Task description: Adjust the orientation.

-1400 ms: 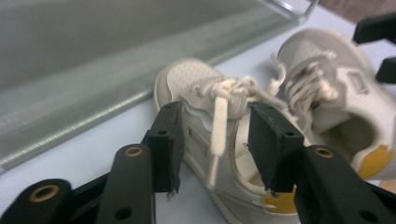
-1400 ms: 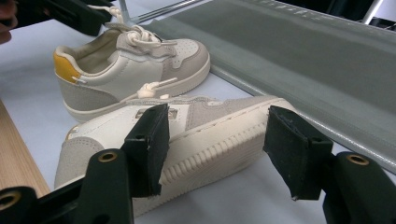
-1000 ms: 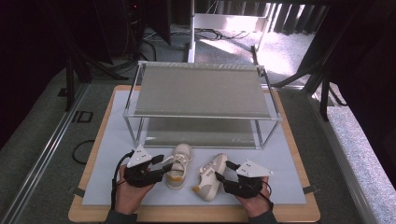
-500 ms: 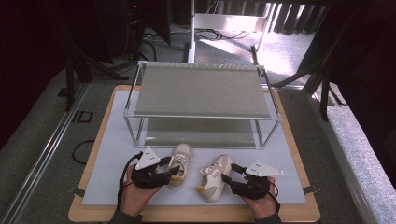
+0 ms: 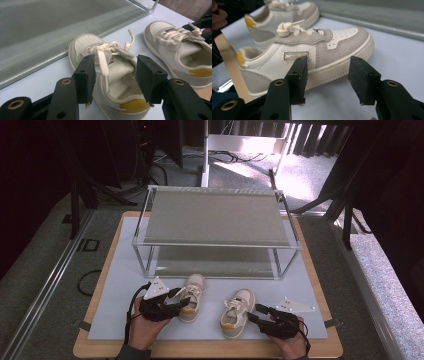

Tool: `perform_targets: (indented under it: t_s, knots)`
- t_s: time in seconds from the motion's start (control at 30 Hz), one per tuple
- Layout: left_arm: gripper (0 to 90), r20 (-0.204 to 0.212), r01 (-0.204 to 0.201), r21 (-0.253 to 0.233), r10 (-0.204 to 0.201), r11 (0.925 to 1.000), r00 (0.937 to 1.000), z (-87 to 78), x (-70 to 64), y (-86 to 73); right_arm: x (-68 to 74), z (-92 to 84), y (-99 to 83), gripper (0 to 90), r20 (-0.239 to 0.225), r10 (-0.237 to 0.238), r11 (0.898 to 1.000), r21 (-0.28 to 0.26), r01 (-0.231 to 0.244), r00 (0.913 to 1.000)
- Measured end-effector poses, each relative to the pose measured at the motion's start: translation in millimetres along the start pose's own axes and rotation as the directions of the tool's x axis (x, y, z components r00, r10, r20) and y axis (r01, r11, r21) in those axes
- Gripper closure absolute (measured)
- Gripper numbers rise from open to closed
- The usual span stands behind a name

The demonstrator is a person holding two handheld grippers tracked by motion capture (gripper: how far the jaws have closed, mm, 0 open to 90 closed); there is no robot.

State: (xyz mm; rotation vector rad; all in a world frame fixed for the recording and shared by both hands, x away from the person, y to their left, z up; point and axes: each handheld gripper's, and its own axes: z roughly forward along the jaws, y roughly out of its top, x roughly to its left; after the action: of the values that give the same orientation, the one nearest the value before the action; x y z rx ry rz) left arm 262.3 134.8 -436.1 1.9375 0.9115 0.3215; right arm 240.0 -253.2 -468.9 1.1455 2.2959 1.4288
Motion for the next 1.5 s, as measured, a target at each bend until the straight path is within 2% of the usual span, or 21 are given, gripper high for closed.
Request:
perform_targets:
  t_s: [0.13,0.23,0.27,0.33,0.43,0.53,0.63,0.73,0.8,0.87,0.97,1.03,1.07,1.13,1.2,1.33,1.5]
  knots:
    - [49.9,-0.001,0.0,-0.001,0.0,1.0,1.0,-1.1,0.9,-0.1,-1.6,-2.0,-4.5,53.0,0.021,0.0,1.0,0.022,0.0,0.9998]
    - [49.8,-0.003,0.004,-0.005,-0.004,1.0,1.0,-2.0,1.6,-0.2,0.8,-4.9,-4.4,52.3,0.076,-0.013,0.999,0.037,0.01,0.997]
    - [49.8,-0.004,0.006,-0.007,-0.006,1.0,1.0,-2.2,1.9,-0.3,1.9,-6.1,-3.7,50.4,0.079,-0.01,0.999,0.033,0.007,0.9968]
    - [49.8,-0.005,0.007,-0.007,-0.007,1.0,1.0,-2.7,2.3,-0.4,6.3,-8.4,-1.6,50.4,0.071,-0.014,1.0,0.016,0.013,0.9974]
    - [49.7,-0.007,0.008,-0.011,-0.008,0.9999,0.9999,-3.7,2.8,-0.3,17.0,-11.2,2.7,48.8,0.083,-0.04,0.999,-0.011,0.041,0.9957]
    - [49.4,-0.01,0.005,-0.014,-0.005,0.9999,0.9999,-4.6,3.0,0.0,24.5,-15.1,7.0,47.7,0.064,-0.042,0.998,-0.05,0.045,0.9971]
    - [49.3,-0.018,0.006,-0.017,-0.007,0.9998,0.9998,-4.4,2.9,-0.5,32.0,-14.7,10.3,47.7,0.046,-0.059,0.996,-0.057,0.062,0.9972]
    - [49.1,-0.018,0.005,-0.014,-0.006,0.9999,0.9998,-3.5,3.1,-1.0,38.8,-7.8,11.1,47.7,0.052,-0.075,0.997,-0.021,0.077,0.9958]
    - [48.9,-0.017,0.007,-0.017,-0.007,0.9998,0.9998,-3.6,2.7,-1.2,41.9,-0.7,10.2,47.0,0.079,-0.08,0.997,0.008,0.08,0.9937]
    - [48.7,-0.019,0.006,-0.018,-0.006,0.9998,0.9998,-3.5,2.4,-1.4,45.1,1.9,11.0,46.1,0.104,-0.083,0.997,0.011,0.082,0.9911]
    - [48.6,-0.019,0.005,-0.015,-0.005,0.9999,0.9998,-2.7,2.3,-1.5,50.0,6.0,14.0,42.2,0.158,-0.096,0.995,0.042,0.091,0.9827]
    - [48.5,-0.02,0.003,-0.013,-0.003,0.9999,0.9998,-2.7,2.5,-1.9,53.0,10.6,13.6,41.0,0.202,-0.114,0.991,0.086,0.098,0.9728]
    - [48.4,-0.019,0.004,-0.013,-0.004,0.9999,0.9998,-2.7,2.8,-2.0,53.7,11.5,13.4,41.4,0.209,-0.112,0.992,0.089,0.095,0.9715]
    - [48.2,-0.021,0.008,-0.011,-0.009,0.9999,0.9997,-2.7,3.9,-2.1,53.3,11.5,14.2,42.5,0.211,-0.102,0.992,0.094,0.084,0.972]
    - [48.2,-0.022,0.015,-0.012,-0.015,0.9998,0.9996,-2.7,4.9,-2.6,51.7,10.7,15.2,45.4,0.199,-0.08,0.993,0.098,0.062,0.9766]
    - [48.1,-0.02,0.017,-0.014,-0.017,0.9998,0.9997,-2.1,4.9,-2.2,43.9,8.4,14.8,52.9,0.136,-0.025,0.996,0.083,0.014,0.9904]
    - [48.1,-0.013,0.013,-0.009,-0.013,0.9999,0.9998,-0.2,3.7,-2.3,42.1,11.1,14.9,56.9,0.144,-0.025,0.998,0.056,0.017,0.9892]
